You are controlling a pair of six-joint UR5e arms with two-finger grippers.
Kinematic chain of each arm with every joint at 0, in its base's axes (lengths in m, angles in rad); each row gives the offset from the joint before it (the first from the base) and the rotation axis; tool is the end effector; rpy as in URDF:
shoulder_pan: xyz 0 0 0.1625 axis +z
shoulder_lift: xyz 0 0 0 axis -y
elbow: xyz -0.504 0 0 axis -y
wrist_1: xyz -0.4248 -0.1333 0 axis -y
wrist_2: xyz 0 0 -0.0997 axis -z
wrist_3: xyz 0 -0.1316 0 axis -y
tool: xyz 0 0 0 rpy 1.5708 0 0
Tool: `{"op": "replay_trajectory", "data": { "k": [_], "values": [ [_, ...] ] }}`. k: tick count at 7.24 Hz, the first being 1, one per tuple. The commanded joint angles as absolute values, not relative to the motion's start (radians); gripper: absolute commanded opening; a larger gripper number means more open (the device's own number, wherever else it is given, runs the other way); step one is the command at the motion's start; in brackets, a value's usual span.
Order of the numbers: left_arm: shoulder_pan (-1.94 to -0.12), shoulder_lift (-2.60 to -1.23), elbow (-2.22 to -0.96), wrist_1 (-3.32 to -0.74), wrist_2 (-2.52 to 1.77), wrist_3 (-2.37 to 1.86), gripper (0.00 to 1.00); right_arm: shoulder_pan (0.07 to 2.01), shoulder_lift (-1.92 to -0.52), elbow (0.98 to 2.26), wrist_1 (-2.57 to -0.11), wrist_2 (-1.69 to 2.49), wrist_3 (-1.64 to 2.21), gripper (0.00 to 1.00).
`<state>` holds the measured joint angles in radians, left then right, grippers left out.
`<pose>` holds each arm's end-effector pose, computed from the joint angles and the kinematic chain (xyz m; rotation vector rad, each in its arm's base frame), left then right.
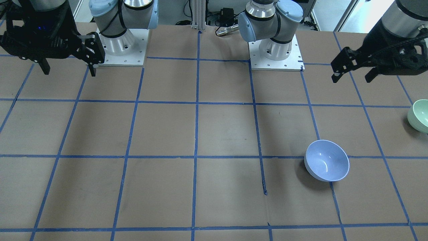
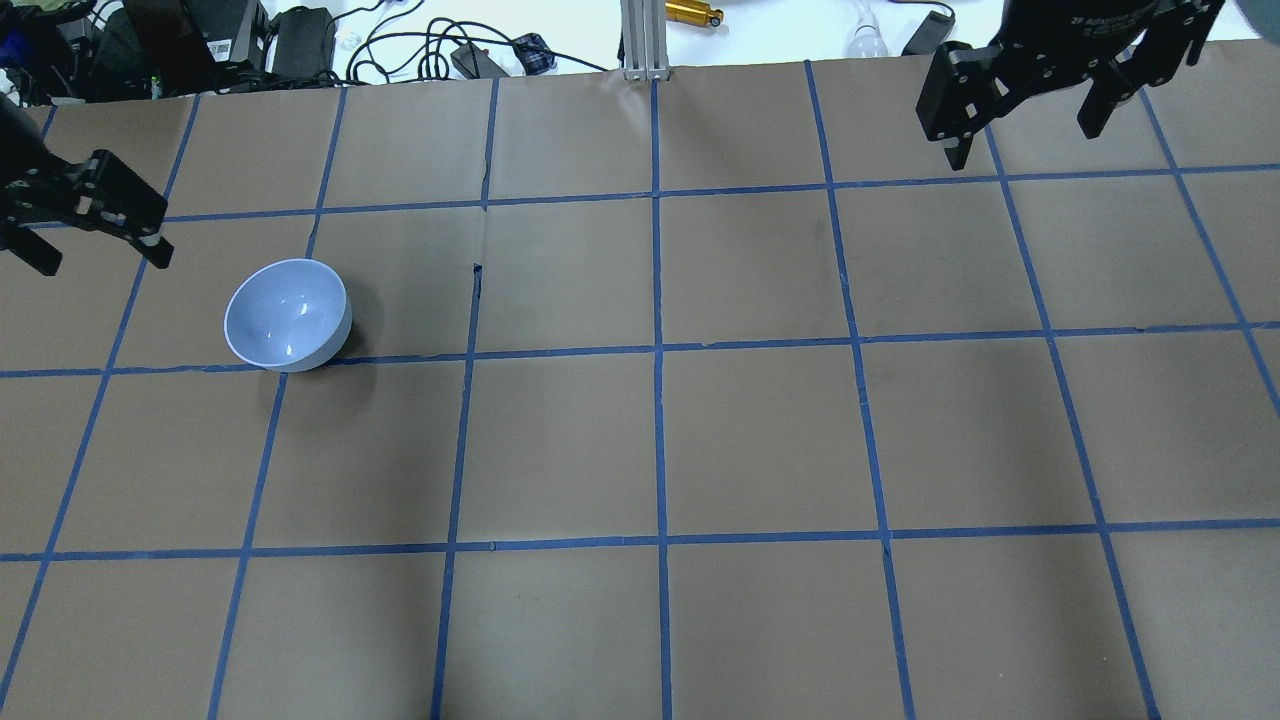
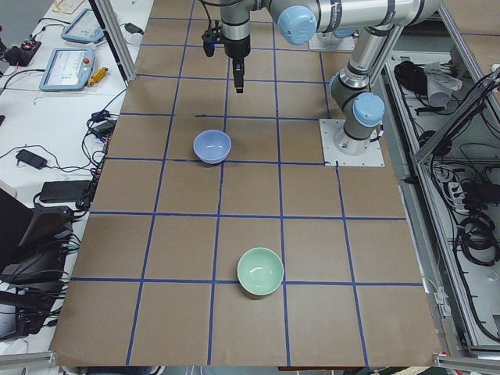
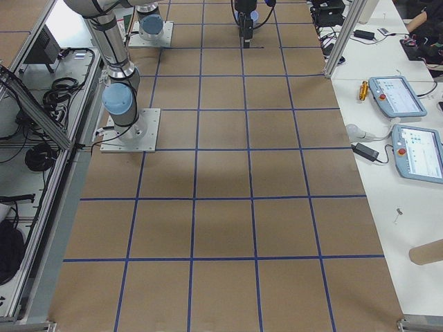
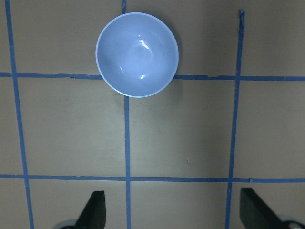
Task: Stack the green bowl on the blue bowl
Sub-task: 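Move the left gripper away from the blue bowl toward the robot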
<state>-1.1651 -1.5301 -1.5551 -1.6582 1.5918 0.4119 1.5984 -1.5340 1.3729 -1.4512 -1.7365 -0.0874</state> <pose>0.0771 -0.5102 0.5554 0.0102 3.1341 0.0577 0.1265 -0.5396 0.6087 0.1658 -2.9696 0.0543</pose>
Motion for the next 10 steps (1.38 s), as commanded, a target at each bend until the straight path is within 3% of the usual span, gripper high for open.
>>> {"op": "replay_trajectory", "data": {
  "k": [1, 10],
  "values": [
    [-0.989, -1.537, -1.61, -1.573, 1.591, 0.66, 1.0, 1.597, -1.534, 1.373, -1.451, -1.736, -0.087, 1.0],
    [-0.498, -1.696, -1.637, -1.359, 1.533, 1.359, 1.0, 1.597, -1.534, 1.373, -1.451, -1.736, -0.087, 1.0]
  ]
}}
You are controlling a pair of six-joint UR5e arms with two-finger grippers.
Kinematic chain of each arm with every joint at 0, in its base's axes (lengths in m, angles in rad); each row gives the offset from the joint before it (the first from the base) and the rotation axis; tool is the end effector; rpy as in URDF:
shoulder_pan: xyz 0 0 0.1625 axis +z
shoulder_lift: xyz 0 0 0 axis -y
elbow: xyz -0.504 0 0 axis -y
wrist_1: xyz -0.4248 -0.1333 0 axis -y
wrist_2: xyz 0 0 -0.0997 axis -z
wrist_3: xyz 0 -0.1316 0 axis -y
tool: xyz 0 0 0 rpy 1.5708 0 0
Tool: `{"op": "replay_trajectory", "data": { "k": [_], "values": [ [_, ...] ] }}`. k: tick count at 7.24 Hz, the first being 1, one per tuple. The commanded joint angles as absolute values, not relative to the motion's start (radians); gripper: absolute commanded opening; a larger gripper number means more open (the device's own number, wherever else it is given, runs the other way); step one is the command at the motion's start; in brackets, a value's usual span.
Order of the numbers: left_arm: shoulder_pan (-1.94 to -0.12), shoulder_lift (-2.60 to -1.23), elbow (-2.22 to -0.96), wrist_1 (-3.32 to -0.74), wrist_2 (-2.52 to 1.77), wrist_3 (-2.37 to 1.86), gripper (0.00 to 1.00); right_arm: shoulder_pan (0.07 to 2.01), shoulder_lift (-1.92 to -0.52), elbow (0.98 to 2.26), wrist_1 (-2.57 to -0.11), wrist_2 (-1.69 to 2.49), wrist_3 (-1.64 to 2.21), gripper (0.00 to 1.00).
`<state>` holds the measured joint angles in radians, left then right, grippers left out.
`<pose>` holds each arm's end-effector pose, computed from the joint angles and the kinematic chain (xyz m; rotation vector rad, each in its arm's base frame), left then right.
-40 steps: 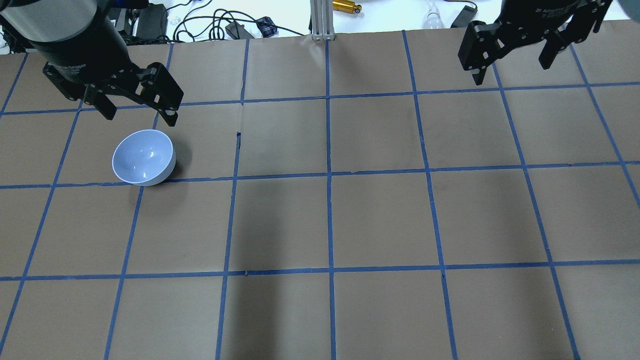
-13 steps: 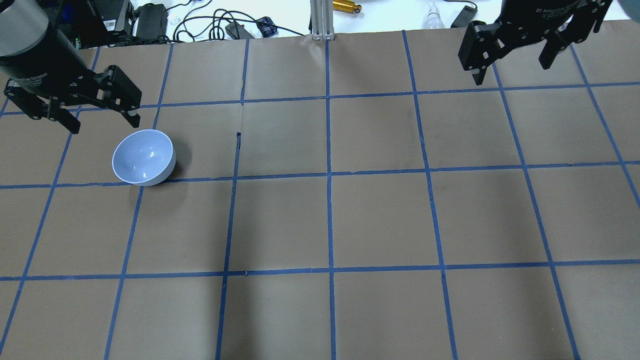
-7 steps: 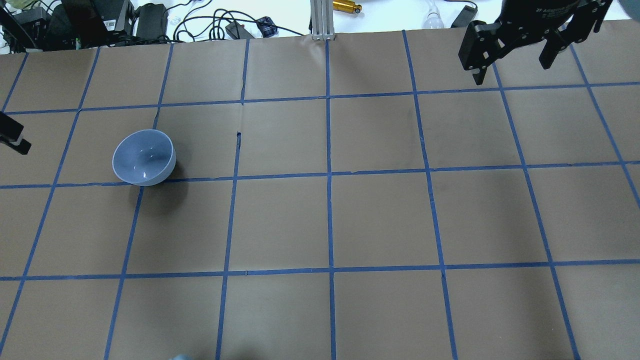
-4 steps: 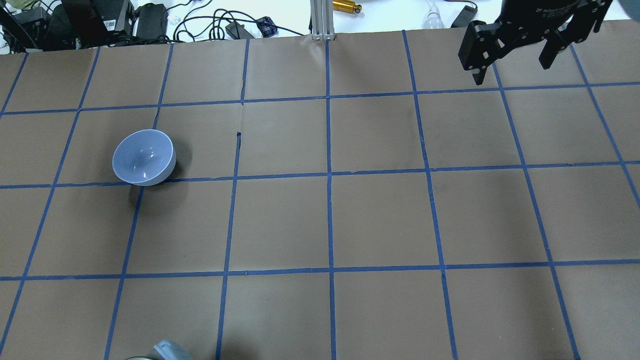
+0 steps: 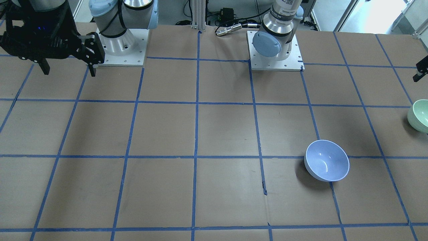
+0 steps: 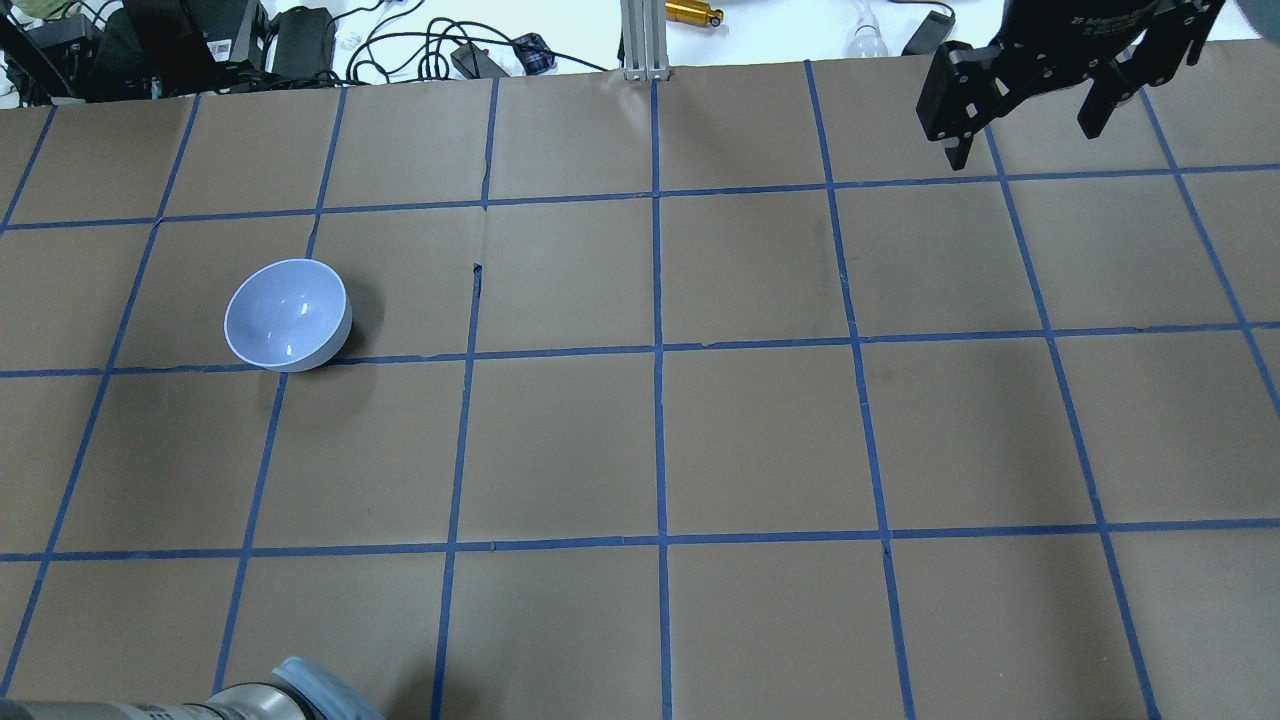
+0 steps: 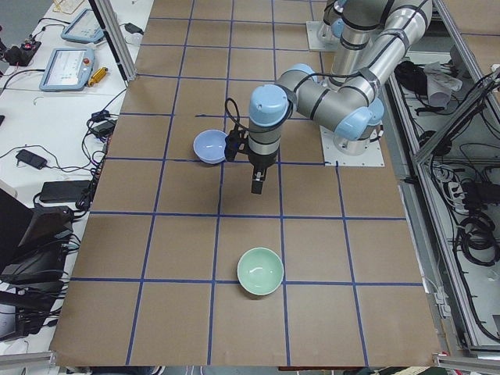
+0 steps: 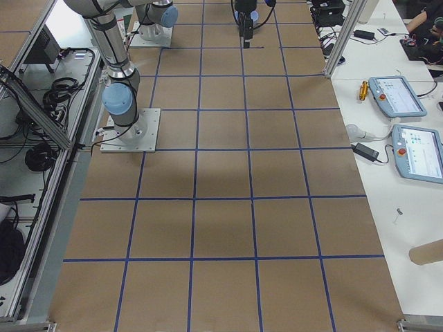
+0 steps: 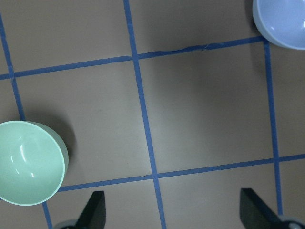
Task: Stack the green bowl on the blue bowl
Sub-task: 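Lower the left gripper onto the pale green bowl rim and grasp it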
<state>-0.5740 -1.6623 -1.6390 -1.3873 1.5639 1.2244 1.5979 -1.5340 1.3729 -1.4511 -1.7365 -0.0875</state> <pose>0.4043 -0.4213 0.4676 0.3548 3.1030 -0.0262 0.1263 -0.5396 0.6087 0.1652 -2.9697 0.0541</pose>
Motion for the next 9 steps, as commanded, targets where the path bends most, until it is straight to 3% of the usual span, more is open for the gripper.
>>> {"op": "replay_trajectory", "data": {
  "k": [1, 5, 9],
  "values": [
    [-0.454, -1.719, -1.644, -1.303, 1.514, 1.502, 1.0, 1.597, -1.534, 1.373, -1.451, -1.736, -0.087, 1.0],
    [-0.302, -1.795, -1.69, -1.264, 1.428, 1.993, 1.0, 1.597, -1.534, 1.373, -1.451, -1.736, -0.087, 1.0],
    [-0.293, -1.891, -1.675, -1.163, 1.437, 2.414, 1.0, 1.598, -1.534, 1.373, -1.451, -1.736, -0.087, 1.0]
  ]
}}
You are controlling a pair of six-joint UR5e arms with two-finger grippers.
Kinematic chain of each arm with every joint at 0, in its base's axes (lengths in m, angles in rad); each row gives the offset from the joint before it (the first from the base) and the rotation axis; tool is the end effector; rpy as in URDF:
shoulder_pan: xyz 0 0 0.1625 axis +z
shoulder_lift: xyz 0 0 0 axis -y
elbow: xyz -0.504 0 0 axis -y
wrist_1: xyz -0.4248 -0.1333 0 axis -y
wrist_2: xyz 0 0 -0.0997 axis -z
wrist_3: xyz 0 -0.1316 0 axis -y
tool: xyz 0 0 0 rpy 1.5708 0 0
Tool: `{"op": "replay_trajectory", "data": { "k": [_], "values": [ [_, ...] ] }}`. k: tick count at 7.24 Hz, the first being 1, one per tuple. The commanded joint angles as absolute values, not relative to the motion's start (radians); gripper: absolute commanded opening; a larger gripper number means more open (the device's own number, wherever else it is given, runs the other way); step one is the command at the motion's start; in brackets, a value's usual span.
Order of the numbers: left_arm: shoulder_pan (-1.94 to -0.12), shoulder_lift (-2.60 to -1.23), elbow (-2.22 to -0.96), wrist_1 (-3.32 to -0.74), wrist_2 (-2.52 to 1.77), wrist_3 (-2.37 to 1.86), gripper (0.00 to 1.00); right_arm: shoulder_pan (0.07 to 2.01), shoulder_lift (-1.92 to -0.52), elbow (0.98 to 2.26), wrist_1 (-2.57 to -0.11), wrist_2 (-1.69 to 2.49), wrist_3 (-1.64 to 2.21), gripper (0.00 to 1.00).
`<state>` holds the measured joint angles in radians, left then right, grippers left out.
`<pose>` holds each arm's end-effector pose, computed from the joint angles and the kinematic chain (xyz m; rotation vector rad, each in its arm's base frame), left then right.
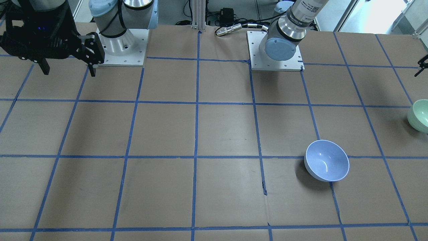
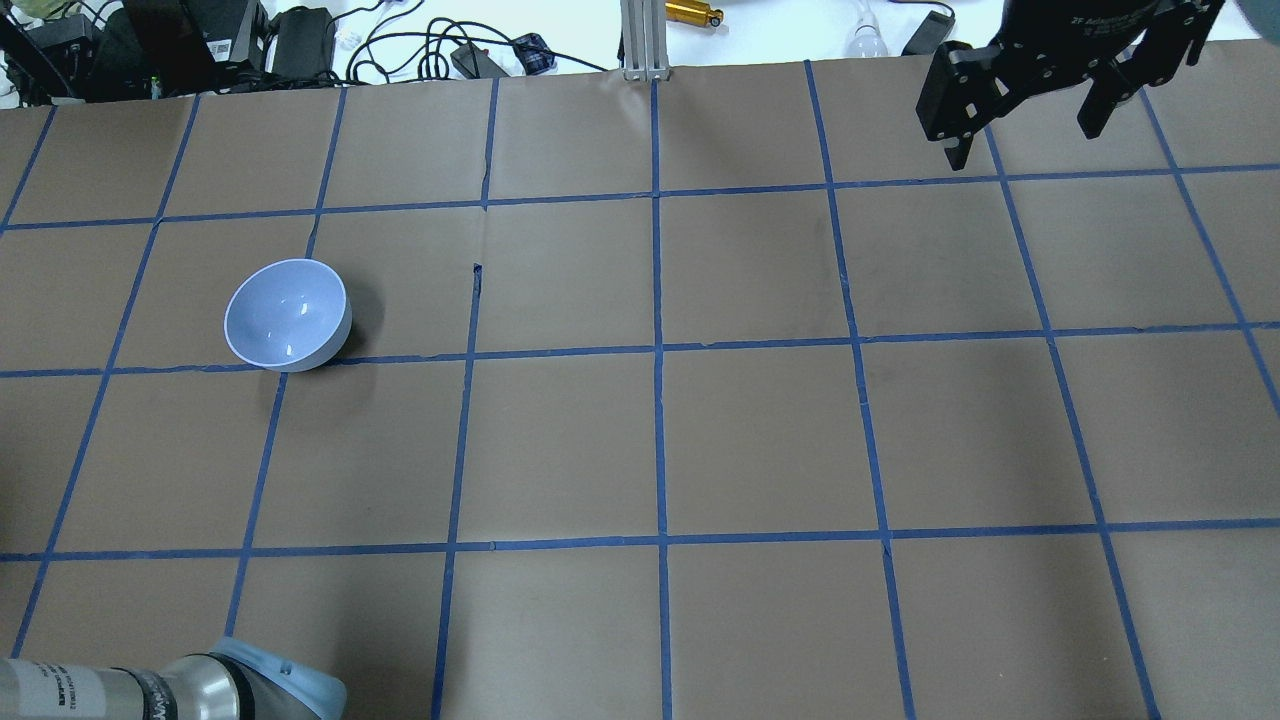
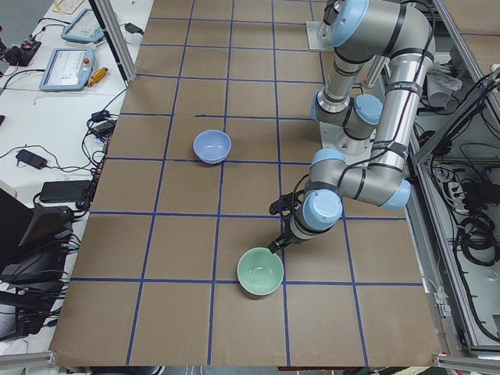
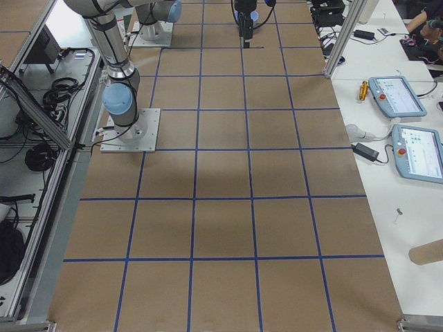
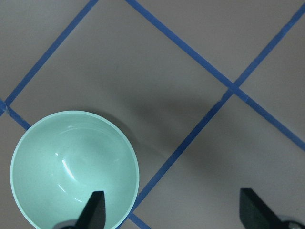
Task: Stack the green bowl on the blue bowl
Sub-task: 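Lower the left gripper onto the pale green bowl rim and grasp it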
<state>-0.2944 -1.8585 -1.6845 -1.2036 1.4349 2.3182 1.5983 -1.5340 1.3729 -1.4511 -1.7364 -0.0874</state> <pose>0.5583 -0.3272 0.3461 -1.5551 -2.7177 0.2197 0.1265 -0.5396 0.6087 0.1657 -2.9697 0.0542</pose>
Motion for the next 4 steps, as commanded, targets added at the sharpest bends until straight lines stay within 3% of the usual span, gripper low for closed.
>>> {"op": "replay_trajectory", "data": {
  "k": [1, 4],
  "values": [
    [-0.293, -1.919, -1.677, -1.113, 1.44, 2.46, 1.0, 1.597, -1.534, 1.373, -1.451, -1.736, -0.087, 1.0],
    [-0.293, -2.009, -1.681, -1.017, 1.5, 2.56, 1.0, 1.598, -1.534, 1.373, -1.451, -1.736, -0.087, 1.0]
  ]
}}
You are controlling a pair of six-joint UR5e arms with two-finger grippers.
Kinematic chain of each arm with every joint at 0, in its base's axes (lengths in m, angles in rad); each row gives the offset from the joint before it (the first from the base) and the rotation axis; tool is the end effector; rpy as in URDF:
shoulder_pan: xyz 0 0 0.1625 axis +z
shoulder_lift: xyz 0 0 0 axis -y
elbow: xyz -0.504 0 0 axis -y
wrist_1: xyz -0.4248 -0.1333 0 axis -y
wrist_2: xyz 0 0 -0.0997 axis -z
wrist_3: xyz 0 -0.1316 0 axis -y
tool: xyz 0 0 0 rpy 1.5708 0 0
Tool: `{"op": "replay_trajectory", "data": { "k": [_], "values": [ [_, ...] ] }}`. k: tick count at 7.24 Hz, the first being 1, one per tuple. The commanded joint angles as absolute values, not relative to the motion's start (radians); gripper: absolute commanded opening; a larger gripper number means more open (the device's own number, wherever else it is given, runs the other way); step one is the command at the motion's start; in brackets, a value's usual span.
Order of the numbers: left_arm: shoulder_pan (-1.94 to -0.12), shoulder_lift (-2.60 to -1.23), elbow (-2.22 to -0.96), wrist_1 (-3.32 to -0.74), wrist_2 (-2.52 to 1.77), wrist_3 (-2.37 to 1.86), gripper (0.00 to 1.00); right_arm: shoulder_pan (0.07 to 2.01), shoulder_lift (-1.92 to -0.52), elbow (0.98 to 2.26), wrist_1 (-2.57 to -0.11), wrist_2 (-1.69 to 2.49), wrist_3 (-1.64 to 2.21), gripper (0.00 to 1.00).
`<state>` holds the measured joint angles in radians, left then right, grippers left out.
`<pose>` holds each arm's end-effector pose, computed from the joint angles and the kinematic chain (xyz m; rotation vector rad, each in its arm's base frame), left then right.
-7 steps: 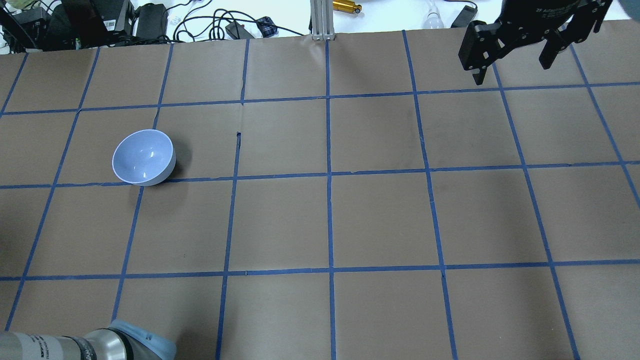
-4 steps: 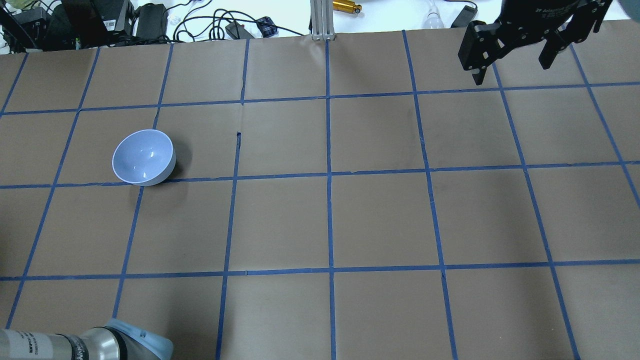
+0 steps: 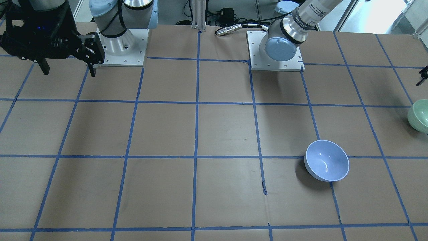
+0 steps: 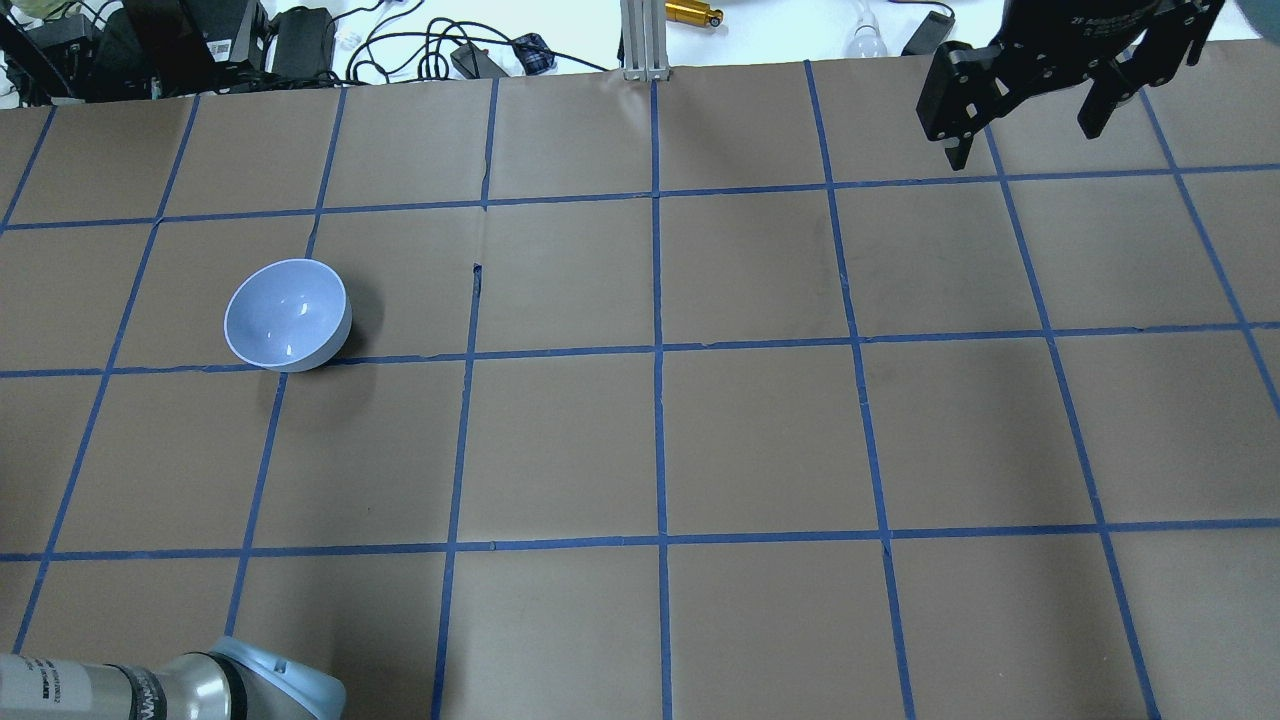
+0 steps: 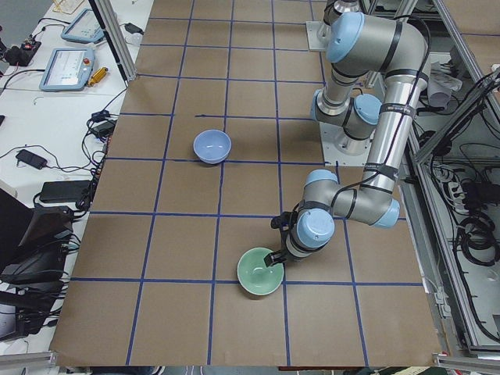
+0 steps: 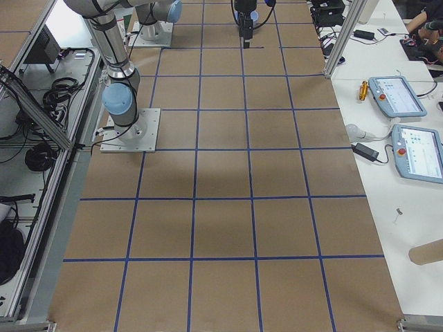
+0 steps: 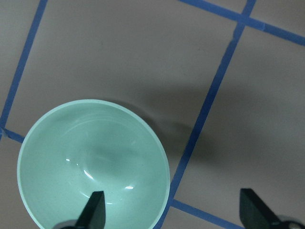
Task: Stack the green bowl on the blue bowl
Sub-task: 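Lower the left gripper onto the pale green bowl rim and grasp it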
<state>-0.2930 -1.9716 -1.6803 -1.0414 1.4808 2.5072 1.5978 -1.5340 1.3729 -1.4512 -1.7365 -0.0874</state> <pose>0.5991 -0.3323 0.2899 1.7846 2.5257 -0.1228 0.1262 -0.5396 0.6087 0.1649 -2.9697 0.0542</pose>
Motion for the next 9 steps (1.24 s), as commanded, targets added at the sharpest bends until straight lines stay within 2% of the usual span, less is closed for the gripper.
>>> {"op": "replay_trajectory", "data": {
  "k": [1, 6, 8, 9],
  "values": [
    [-0.291, -2.023, -1.677, -1.006, 1.499, 2.578, 1.0, 1.597, -1.534, 1.373, -1.451, -1.736, -0.087, 1.0],
    [-0.293, -2.075, -1.677, -1.003, 1.502, 2.579, 1.0, 1.597, -1.534, 1.373, -1.451, -1.736, -0.087, 1.0],
    [-0.293, -2.077, -1.675, -0.985, 1.508, 2.577, 0.79, 1.598, -1.534, 1.373, -1.451, -1.736, -0.087, 1.0],
    [-0.293, -2.082, -1.674, -0.973, 1.506, 2.579, 0.77, 1.598, -1.534, 1.373, -1.451, -1.736, -0.087, 1.0]
  ]
}}
